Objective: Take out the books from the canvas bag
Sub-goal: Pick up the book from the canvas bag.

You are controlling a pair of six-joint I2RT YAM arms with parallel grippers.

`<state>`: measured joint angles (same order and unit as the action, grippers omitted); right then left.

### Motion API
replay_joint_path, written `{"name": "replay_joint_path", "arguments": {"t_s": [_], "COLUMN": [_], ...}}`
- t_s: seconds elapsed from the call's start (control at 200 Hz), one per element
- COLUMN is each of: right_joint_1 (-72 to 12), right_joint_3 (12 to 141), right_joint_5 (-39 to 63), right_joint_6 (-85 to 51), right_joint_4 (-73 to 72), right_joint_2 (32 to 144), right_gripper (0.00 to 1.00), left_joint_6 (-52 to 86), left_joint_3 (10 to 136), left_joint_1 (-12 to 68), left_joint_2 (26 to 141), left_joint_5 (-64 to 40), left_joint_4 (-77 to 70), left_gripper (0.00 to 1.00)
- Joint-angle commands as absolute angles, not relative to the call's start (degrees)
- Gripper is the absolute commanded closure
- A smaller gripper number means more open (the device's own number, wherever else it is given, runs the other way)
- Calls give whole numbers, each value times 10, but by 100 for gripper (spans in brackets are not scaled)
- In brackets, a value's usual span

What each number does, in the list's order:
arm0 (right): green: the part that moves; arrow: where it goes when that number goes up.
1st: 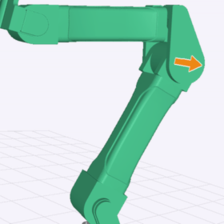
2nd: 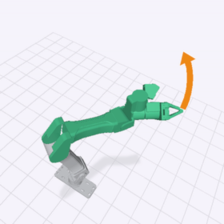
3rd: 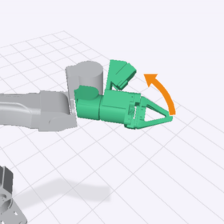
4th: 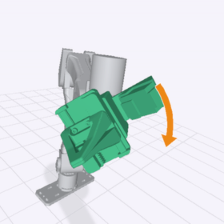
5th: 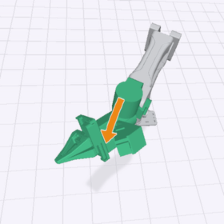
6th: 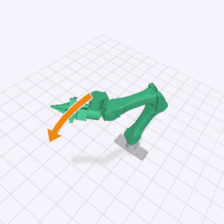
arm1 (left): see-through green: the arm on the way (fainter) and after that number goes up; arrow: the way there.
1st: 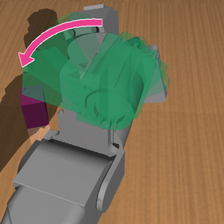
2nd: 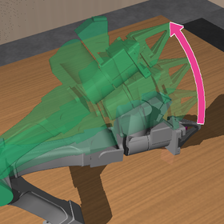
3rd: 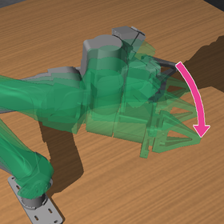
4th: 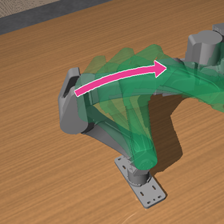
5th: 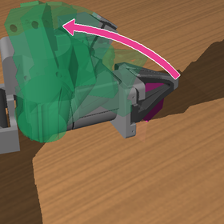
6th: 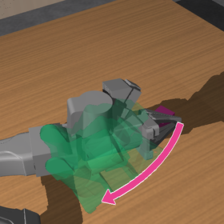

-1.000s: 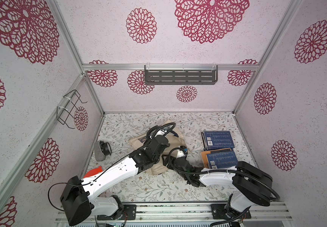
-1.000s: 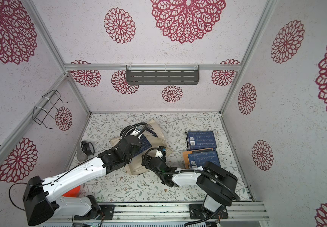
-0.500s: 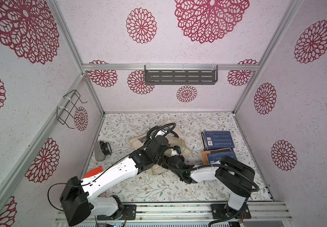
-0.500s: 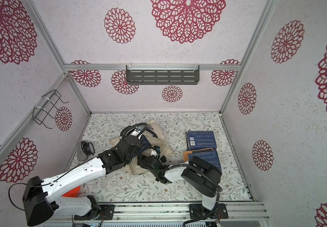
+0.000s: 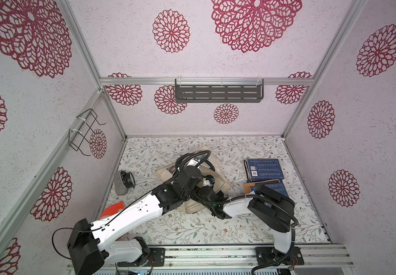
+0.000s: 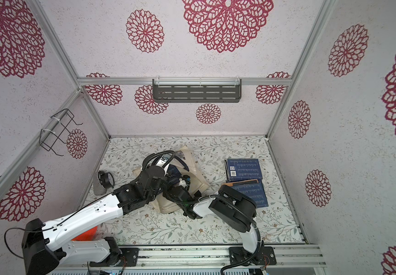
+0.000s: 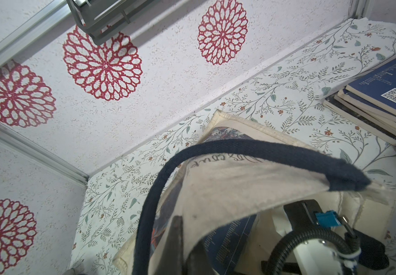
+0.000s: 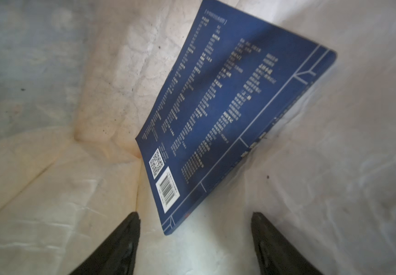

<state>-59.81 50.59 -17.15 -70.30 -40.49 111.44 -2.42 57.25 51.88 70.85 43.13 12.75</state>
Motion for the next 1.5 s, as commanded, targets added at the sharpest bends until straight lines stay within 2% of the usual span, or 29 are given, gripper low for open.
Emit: {"name": "replay_joint_path", "arguments": {"t_s": [0.0, 0.575, 1.156, 1.376, 1.496], "right_joint_1": [-596, -593, -548, -541, -541], "right_joint_3": [518, 516, 520, 524, 537], "right_joint_5": [-192, -202, -219, -203, -197], "right_joint_6": [-733, -722, -626, -621, -614], "right_joint_4": [-425, -542, -687, -712, -690], "right_joint_2": [1133, 1176, 1165, 1158, 1155], "right_gripper": [26, 28, 35, 44, 52], "left_joint_6": [-31, -108, -126, -125, -120], "left_joint_3": [569, 457, 459, 466, 468], "left_joint_1": [528, 544, 560, 562, 562], "left_joint_2": [678, 532, 548, 560, 568], "left_joint_5": [428, 347, 361, 360, 361], "left_joint_4": [80, -94, -90, -74, -72], "left_gripper": [100, 100, 100, 100, 100]}}
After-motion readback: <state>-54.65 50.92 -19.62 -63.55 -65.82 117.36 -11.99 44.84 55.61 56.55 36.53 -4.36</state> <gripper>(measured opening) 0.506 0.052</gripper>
